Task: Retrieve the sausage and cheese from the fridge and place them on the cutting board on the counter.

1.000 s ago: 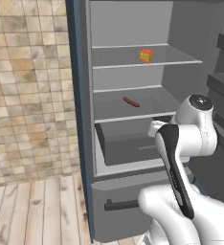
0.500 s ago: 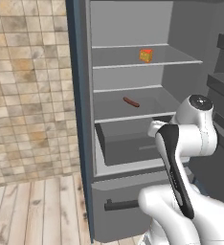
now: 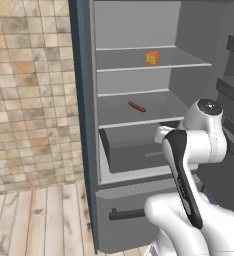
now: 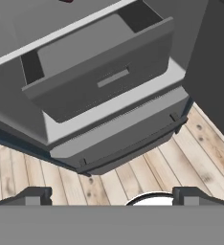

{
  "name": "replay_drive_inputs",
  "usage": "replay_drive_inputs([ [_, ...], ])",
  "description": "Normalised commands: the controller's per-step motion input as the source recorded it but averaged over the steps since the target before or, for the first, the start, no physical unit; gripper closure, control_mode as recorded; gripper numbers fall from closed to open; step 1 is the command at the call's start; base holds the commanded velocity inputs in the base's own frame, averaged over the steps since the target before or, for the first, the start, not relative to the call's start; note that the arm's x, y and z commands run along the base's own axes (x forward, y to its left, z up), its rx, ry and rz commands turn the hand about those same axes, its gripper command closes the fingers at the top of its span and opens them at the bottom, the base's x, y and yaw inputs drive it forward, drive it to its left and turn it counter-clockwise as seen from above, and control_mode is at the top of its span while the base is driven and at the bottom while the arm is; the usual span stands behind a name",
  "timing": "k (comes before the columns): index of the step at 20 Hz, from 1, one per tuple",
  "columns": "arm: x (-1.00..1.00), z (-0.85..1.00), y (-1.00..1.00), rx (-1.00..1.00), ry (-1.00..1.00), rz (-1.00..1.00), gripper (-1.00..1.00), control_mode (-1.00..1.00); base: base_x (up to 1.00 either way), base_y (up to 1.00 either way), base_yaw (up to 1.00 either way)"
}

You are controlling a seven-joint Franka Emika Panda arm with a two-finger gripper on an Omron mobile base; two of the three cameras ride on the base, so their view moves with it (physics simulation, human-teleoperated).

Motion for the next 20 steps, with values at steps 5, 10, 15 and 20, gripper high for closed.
replay_drive_inputs([
  [5,-0.07,0.00,-0.02,0.00,0.00,0.00,-1.00,-1.00,0.00,0.00,0.00],
  [10,0.31,0.13,0.00,0.03,0.00,0.22,-1.00,-1.00,0.00,0.00,0.00],
  [15,0.16,0.44,-0.05,0.00,-0.01,0.34,-1.00,-1.00,0.00,0.00,0.00],
  [20,0.38,0.40,0.03,-0.02,-0.01,0.23,-1.00,-1.00,0.00,0.00,0.00],
])
